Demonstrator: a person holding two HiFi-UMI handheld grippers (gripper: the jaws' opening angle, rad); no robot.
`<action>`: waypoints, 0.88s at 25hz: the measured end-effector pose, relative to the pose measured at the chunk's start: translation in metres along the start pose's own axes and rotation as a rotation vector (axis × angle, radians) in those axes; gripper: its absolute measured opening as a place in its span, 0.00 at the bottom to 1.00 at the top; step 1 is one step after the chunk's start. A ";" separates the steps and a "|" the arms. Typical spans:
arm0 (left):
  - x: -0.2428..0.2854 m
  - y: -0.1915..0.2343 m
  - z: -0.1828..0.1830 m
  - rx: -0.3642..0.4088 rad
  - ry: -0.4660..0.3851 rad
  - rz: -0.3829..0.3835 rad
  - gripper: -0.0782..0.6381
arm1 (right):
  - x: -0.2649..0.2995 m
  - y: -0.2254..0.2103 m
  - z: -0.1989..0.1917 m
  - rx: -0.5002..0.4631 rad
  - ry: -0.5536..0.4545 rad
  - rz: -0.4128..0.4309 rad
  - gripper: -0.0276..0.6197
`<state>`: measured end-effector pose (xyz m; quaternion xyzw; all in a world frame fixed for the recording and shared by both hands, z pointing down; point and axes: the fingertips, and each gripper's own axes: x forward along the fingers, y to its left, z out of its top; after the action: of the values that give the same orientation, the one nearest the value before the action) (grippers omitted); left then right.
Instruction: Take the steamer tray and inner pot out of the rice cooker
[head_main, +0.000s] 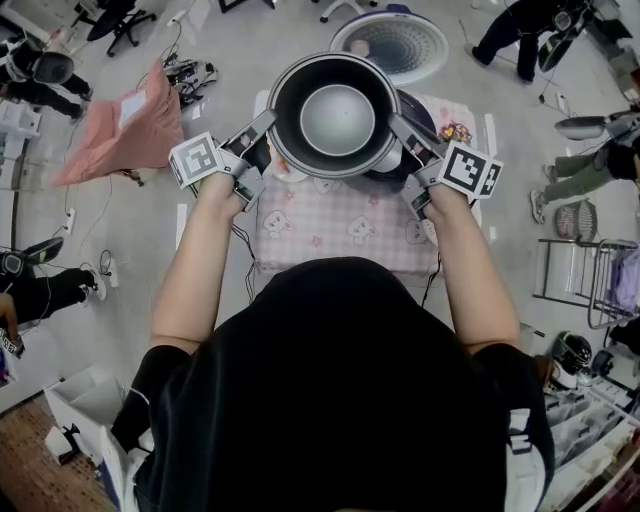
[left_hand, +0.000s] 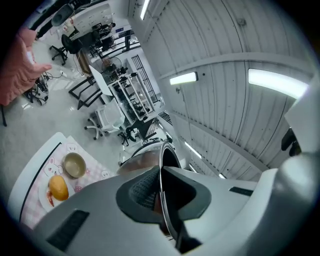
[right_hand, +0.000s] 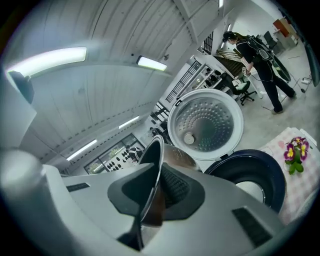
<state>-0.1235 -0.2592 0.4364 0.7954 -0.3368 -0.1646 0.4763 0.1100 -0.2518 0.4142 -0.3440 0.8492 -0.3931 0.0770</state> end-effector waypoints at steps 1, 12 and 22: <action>-0.008 0.001 0.002 -0.007 -0.006 0.014 0.16 | 0.005 0.003 -0.005 0.003 0.007 -0.004 0.11; -0.102 0.035 0.031 -0.011 -0.058 0.053 0.16 | 0.072 0.050 -0.068 0.024 0.092 0.049 0.11; -0.156 0.094 0.022 -0.067 -0.034 0.105 0.16 | 0.101 0.058 -0.137 0.045 0.160 0.022 0.12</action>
<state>-0.2840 -0.1954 0.4978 0.7575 -0.3803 -0.1640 0.5047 -0.0515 -0.2066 0.4795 -0.3003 0.8473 -0.4375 0.0208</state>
